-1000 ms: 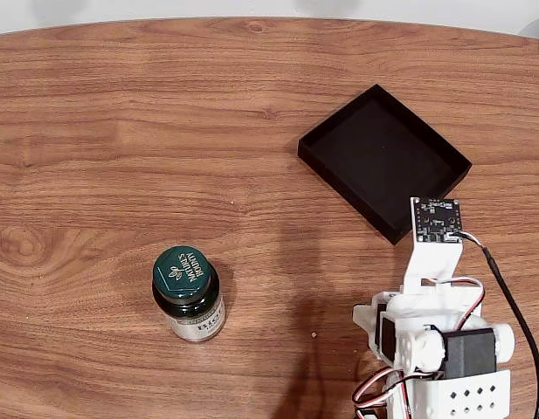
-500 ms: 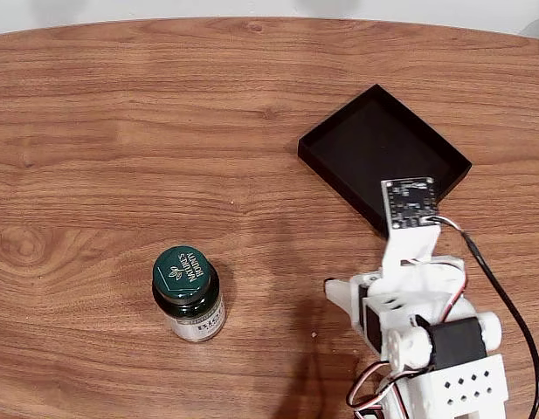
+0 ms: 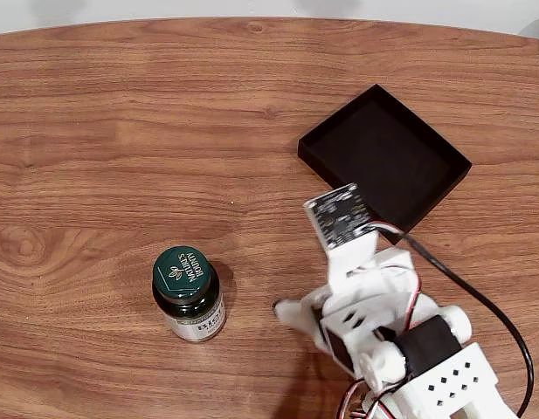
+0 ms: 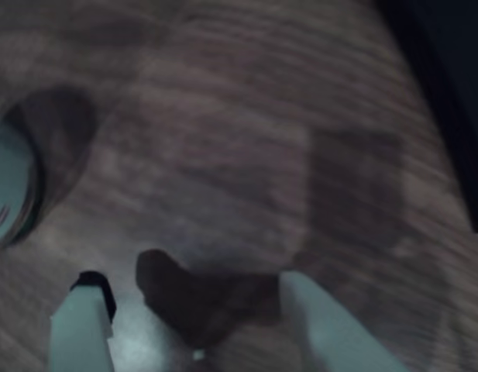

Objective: Pick up the pill bottle and place it in the black box.

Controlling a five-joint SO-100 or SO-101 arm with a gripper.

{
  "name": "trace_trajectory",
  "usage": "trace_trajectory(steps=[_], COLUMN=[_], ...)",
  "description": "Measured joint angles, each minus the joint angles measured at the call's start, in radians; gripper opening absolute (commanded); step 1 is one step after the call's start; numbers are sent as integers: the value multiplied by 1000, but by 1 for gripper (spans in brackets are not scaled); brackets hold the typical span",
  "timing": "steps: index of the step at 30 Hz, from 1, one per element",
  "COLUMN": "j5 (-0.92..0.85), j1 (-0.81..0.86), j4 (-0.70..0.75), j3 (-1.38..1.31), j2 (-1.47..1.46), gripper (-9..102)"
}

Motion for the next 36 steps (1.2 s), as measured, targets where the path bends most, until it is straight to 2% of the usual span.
trace_trajectory(steps=[7,14,20,24,28,36], j5=[20,-41,-84,-103,-141,-163], j1=[-176,-373,-488,-531,-549,-499], j4=[117,225,239,183,64,-158], j3=[0,0,0,0,0,0], j2=[0,35,54,26,-28,-77], gripper=[27,26,27,29,30,33])
